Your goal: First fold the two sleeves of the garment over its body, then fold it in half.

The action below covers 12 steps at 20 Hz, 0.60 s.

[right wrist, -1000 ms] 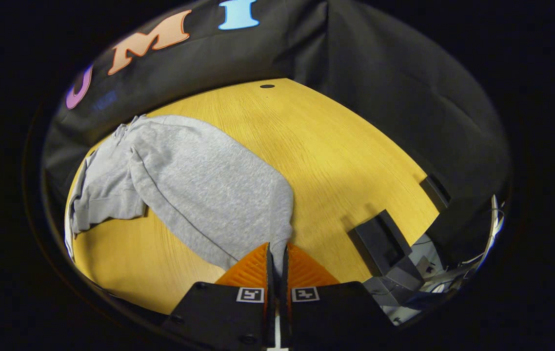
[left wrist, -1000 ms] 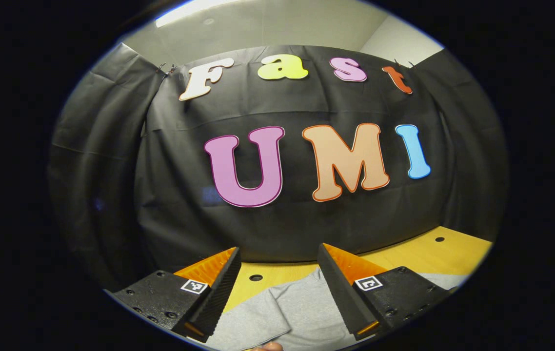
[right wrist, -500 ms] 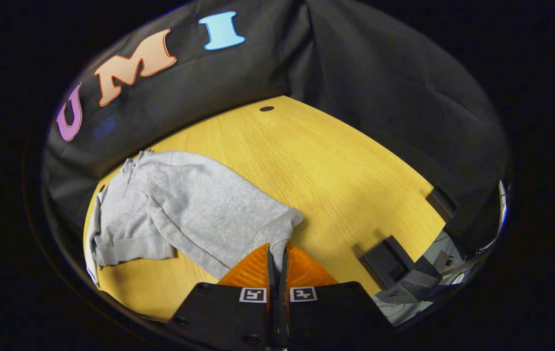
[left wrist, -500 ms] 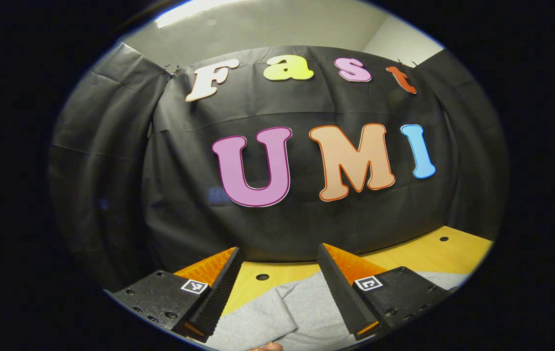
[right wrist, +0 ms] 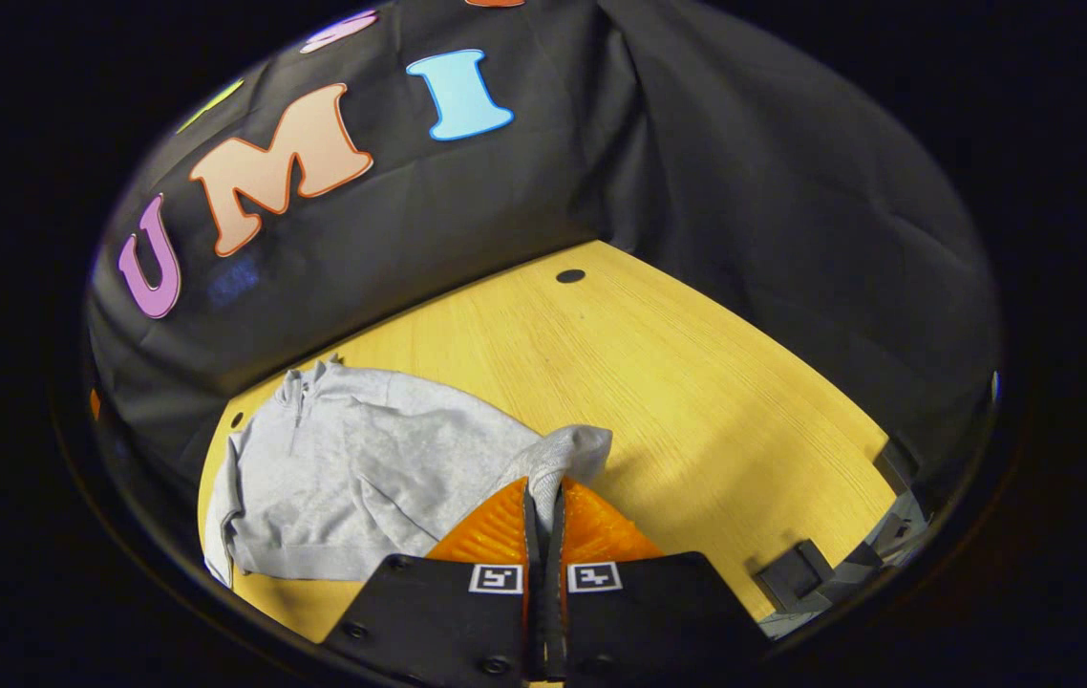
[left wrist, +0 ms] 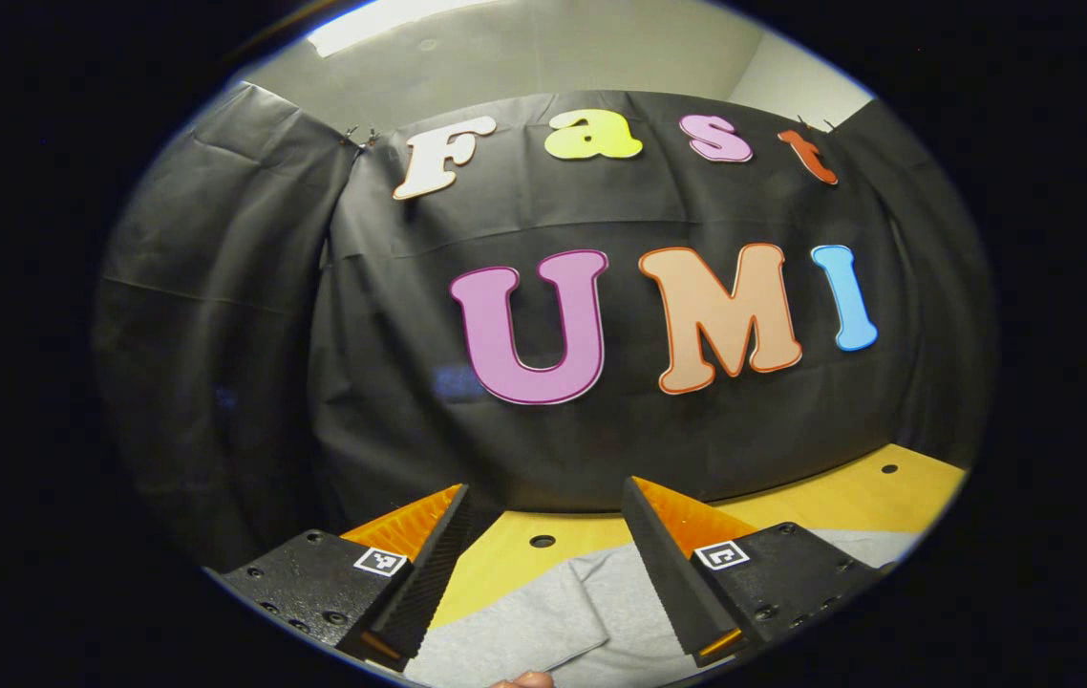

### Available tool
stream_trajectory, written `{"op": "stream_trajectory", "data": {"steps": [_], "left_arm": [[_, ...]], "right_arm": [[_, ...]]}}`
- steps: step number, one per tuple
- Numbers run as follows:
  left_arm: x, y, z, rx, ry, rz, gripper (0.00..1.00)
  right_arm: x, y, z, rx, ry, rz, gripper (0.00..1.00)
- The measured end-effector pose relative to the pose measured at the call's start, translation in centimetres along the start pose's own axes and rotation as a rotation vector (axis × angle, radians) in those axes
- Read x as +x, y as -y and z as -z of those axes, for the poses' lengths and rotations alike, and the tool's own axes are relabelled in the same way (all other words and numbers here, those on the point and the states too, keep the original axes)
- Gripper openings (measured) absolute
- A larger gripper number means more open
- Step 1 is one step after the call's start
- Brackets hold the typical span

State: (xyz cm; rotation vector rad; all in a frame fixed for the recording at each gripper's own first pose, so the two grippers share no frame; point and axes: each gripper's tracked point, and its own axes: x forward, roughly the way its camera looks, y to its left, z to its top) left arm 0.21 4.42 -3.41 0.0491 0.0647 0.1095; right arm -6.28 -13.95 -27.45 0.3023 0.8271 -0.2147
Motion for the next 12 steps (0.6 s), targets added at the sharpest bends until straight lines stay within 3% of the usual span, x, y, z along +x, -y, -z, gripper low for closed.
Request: {"op": "stream_trajectory", "data": {"steps": [3,4,5,12], "left_arm": [[-0.3,-2.2,0.0,0.013,0.002,-0.04,0.93],[-0.5,-3.0,0.0,0.016,-0.001,-0.054,0.98],[-0.6,-3.6,0.2,0.018,-0.004,-0.067,0.93],[-2.0,-8.0,0.4,0.028,-0.013,-0.156,0.93]], "right_arm": [[1.2,-3.5,-2.9,-0.018,0.05,-0.048,0.03],[1.5,-4.8,-3.5,-0.024,0.061,-0.069,0.03],[1.8,-6.1,-4.1,-0.032,0.067,-0.088,0.03],[3.8,-14.6,-6.2,-0.103,0.085,-0.203,0.03]]}}
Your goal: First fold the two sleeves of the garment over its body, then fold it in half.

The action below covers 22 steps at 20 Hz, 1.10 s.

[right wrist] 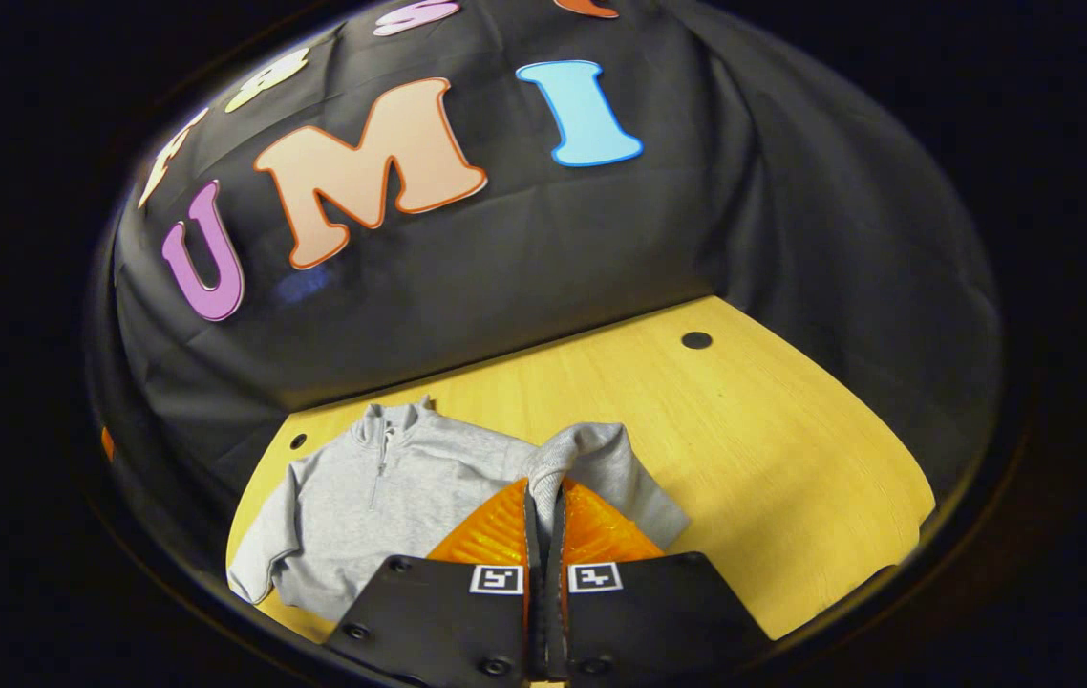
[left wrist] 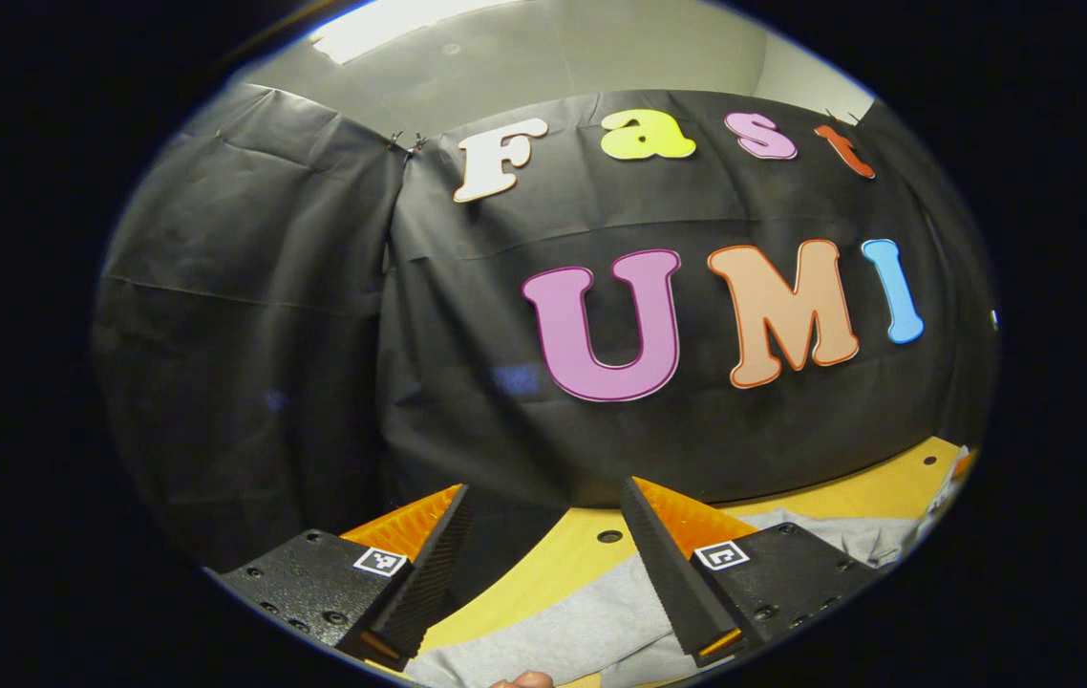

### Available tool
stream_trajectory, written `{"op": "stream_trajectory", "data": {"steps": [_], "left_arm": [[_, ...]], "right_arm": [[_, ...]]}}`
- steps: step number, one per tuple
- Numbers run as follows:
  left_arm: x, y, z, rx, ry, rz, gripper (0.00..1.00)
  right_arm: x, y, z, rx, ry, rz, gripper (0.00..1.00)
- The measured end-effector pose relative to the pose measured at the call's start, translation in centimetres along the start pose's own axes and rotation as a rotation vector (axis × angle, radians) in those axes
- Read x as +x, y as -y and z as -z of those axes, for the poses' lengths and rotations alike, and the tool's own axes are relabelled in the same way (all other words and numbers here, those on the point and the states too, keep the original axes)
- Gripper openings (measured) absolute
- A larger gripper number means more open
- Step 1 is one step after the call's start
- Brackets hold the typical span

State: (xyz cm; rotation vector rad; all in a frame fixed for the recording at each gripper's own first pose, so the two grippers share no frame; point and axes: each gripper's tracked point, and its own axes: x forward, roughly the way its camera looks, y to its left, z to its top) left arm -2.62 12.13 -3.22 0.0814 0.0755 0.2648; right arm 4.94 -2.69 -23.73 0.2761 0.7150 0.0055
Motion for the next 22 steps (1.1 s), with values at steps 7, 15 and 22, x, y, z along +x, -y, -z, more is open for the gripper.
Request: {"op": "stream_trajectory", "data": {"steps": [7,15,22], "left_arm": [[-1.1,-4.2,1.2,-0.005,-0.021,-0.083,0.93],[-2.4,-8.4,2.3,0.001,-0.056,-0.166,0.93],[-3.9,-12.3,3.9,0.01,-0.094,-0.236,0.93]], "right_arm": [[3.5,-7.9,-2.2,-0.041,0.012,-0.109,0.03],[6.8,-18.2,-1.0,-0.135,-0.021,-0.24,0.02],[9.0,-26.8,-0.4,-0.177,-0.033,-0.324,0.02]]}}
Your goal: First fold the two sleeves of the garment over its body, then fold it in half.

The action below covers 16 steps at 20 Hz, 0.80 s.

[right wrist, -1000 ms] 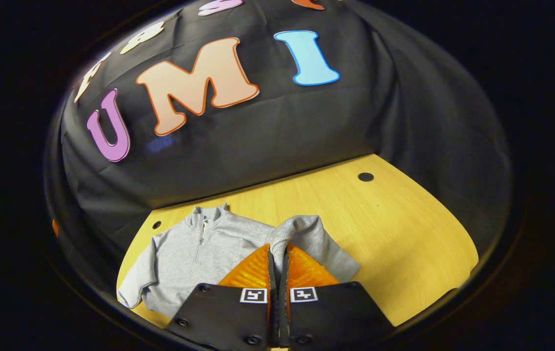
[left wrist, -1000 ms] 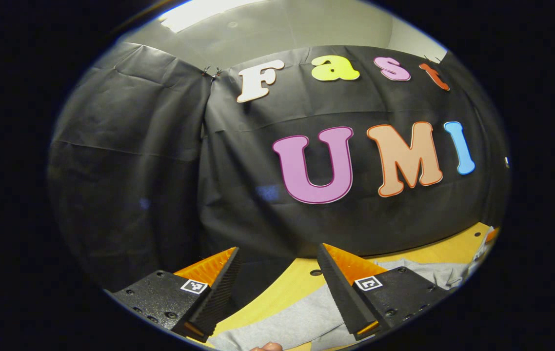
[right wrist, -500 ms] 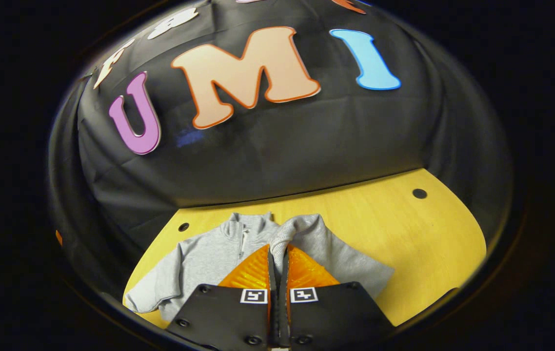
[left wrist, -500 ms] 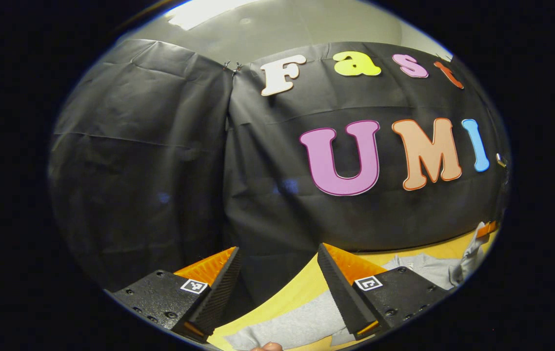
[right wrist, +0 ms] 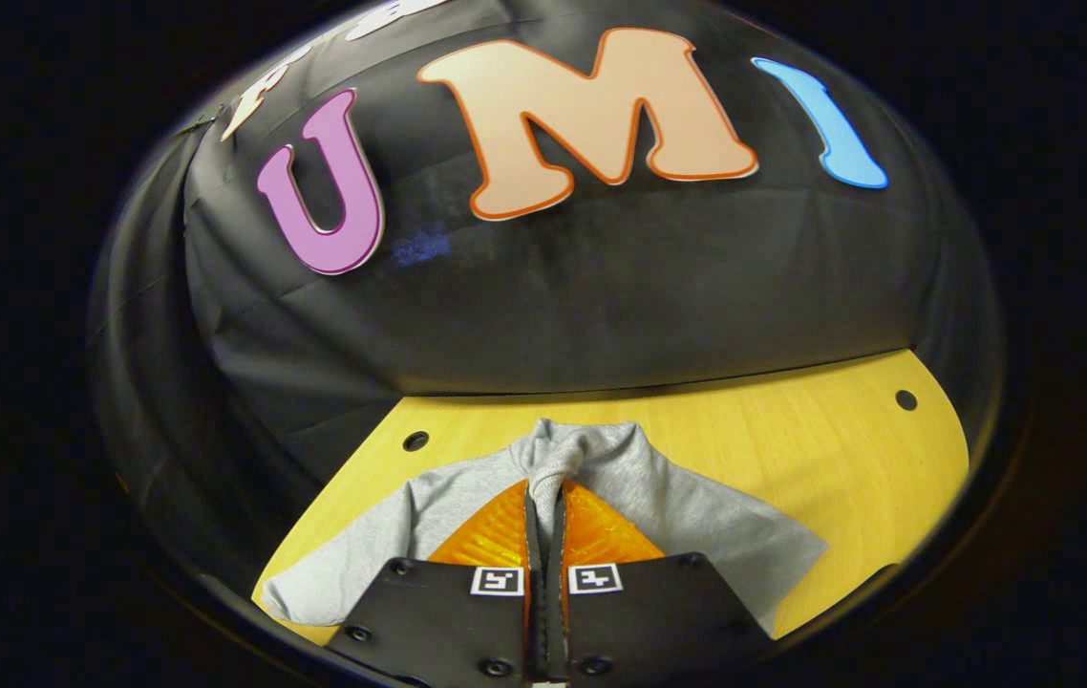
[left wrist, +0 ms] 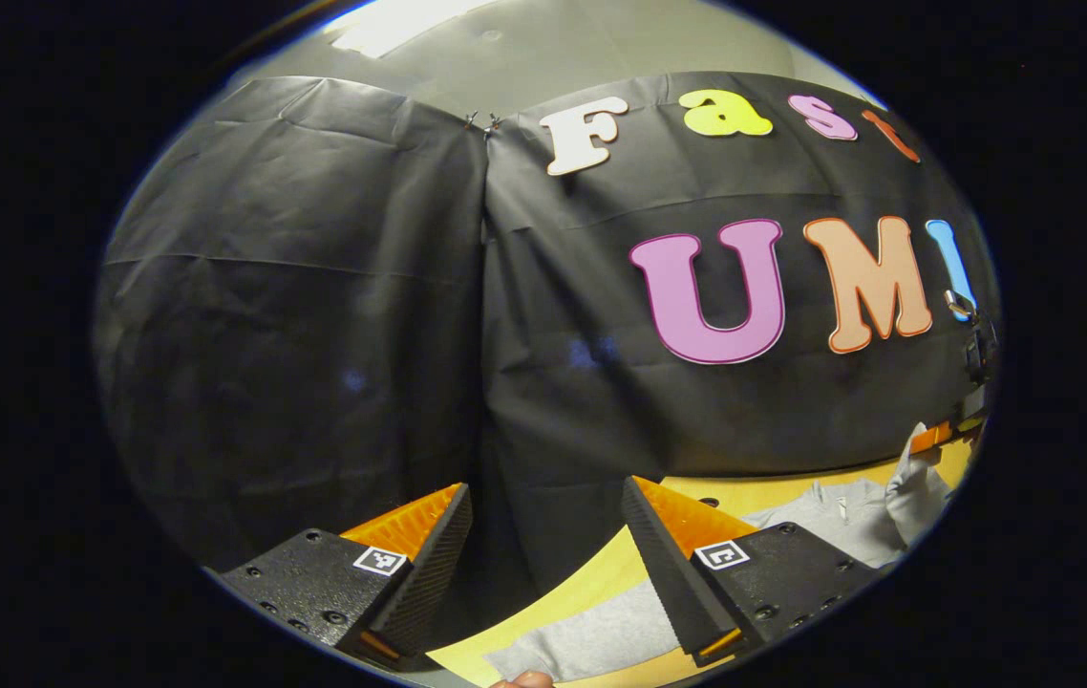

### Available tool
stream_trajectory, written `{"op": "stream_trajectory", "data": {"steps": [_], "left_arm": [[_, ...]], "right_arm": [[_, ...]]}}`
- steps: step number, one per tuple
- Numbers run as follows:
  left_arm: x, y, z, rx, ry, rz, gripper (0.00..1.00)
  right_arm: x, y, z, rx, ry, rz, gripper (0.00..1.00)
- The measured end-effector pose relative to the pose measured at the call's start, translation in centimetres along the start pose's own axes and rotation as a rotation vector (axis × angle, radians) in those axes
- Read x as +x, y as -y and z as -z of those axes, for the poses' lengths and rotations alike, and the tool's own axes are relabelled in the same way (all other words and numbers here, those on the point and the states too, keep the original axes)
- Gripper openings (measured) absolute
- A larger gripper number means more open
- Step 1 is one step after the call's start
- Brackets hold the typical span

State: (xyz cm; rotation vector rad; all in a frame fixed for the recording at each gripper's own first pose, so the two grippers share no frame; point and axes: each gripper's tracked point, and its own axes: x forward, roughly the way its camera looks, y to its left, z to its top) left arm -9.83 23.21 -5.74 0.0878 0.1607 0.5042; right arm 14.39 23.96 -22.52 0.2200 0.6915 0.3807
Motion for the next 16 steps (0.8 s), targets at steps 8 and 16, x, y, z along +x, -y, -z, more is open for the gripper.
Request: {"op": "stream_trajectory", "data": {"steps": [8,16], "left_arm": [[-0.7,-5.0,1.5,0.011,-0.03,-0.09,0.93],[-1.4,-9.4,3.3,0.036,-0.066,-0.146,0.93]], "right_arm": [[4.3,-9.3,2.8,-0.108,-0.057,-0.105,0.03],[9.4,-14.2,10.0,-0.2,-0.187,-0.156,0.03]]}}
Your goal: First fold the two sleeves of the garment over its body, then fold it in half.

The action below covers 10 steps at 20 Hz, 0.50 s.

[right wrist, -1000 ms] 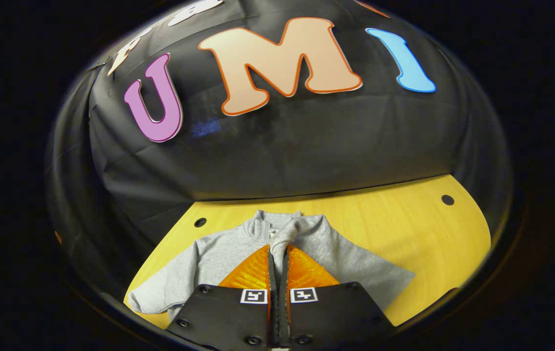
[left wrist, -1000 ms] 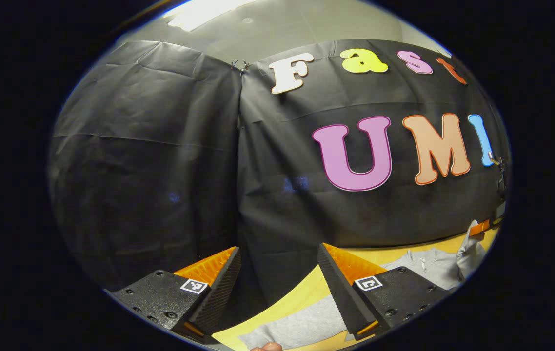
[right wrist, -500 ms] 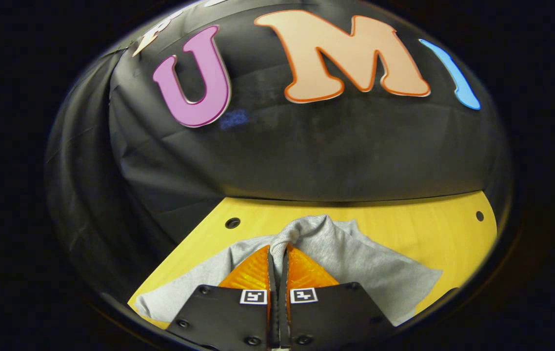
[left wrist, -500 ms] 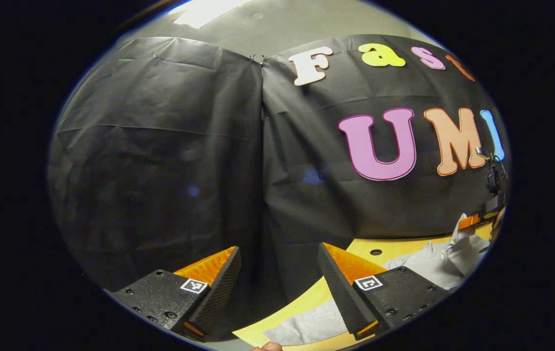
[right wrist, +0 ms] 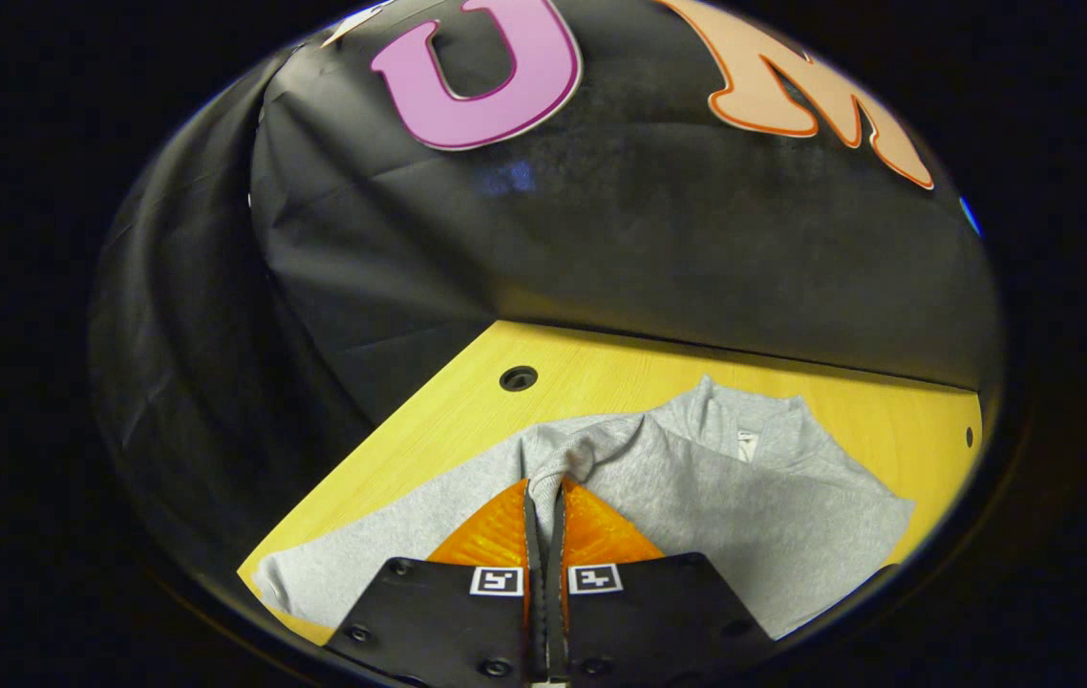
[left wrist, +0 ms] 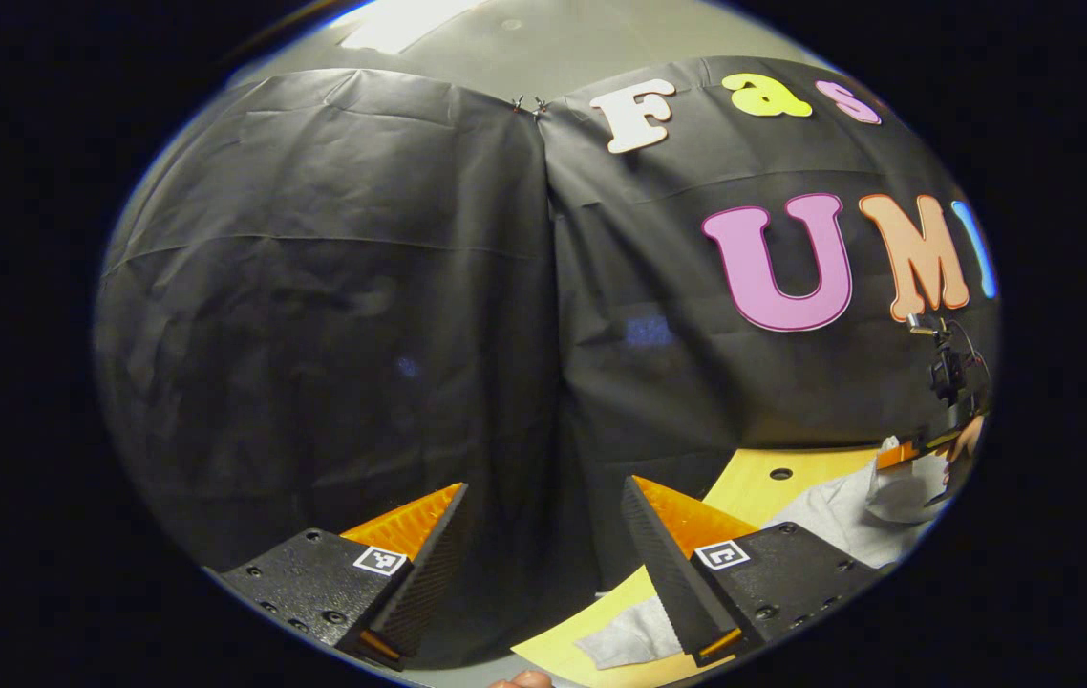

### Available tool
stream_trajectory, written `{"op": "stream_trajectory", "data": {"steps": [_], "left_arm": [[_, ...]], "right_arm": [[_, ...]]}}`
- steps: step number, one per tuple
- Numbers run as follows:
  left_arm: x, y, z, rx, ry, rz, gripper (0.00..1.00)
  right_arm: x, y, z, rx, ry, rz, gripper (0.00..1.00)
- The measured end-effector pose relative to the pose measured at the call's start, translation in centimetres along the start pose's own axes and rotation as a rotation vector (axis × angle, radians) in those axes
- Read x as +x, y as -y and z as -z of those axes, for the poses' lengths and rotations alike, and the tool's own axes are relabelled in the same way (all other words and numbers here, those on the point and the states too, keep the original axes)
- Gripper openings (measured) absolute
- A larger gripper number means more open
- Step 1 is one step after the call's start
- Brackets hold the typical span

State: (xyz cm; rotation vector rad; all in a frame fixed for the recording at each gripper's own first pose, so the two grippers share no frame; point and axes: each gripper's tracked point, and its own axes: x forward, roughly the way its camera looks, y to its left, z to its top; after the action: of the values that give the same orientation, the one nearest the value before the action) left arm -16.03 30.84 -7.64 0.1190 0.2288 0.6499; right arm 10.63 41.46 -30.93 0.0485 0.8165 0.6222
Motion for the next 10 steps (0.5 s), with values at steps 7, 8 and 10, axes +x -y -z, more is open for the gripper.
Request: {"op": "stream_trajectory", "data": {"steps": [7,8,10], "left_arm": [[0.6,-0.7,2.4,0.022,-0.036,0.024,0.93],[0.9,-0.5,2.7,0.022,-0.042,0.032,0.93],[1.2,-0.1,3.6,0.015,-0.06,0.052,0.93]], "right_arm": [[3.2,-1.7,1.0,0.007,-0.034,0.002,0.14],[2.5,-2.4,0.5,0.014,-0.013,-0.015,0.35],[1.2,-2.7,-0.6,-0.001,0.023,-0.023,0.78]]}}
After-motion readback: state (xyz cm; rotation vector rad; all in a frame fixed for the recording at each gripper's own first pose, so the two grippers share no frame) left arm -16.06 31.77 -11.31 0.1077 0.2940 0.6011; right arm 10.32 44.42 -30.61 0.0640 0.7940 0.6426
